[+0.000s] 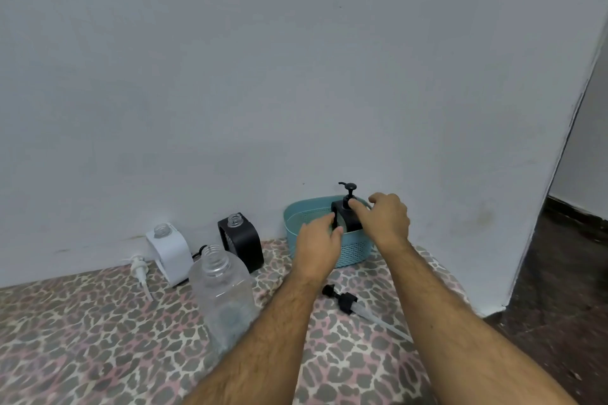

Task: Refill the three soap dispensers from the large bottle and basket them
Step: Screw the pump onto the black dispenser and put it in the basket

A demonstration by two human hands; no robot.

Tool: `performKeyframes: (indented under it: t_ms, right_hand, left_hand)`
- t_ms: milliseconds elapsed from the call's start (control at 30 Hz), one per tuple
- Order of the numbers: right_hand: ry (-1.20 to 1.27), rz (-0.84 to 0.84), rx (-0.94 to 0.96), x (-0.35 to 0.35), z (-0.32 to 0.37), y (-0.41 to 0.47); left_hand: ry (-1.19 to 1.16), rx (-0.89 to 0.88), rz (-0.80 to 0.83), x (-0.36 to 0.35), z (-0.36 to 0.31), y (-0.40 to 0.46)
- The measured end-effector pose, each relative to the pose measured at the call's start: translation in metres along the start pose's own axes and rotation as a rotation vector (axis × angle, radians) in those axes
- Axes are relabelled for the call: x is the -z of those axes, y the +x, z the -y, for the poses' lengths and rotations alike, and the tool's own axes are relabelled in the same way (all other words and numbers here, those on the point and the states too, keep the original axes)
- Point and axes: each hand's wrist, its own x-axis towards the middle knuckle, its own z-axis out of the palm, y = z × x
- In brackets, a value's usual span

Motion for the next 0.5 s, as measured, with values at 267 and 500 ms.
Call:
performKeyframes:
  t_ms: [267, 500]
  right_hand:
    - [0.518, -0.004, 0.089, 0.065, 0.044, -0.041]
    - [0.722, 0.104, 0.249, 0.110, 0.120, -0.101]
  left_hand:
    - [-0.470, -0.037, -0.205, 0.054, -0.048, -0.036]
    - [-0.568, -0.151, -0.367, 0.149, -0.059, -0.077]
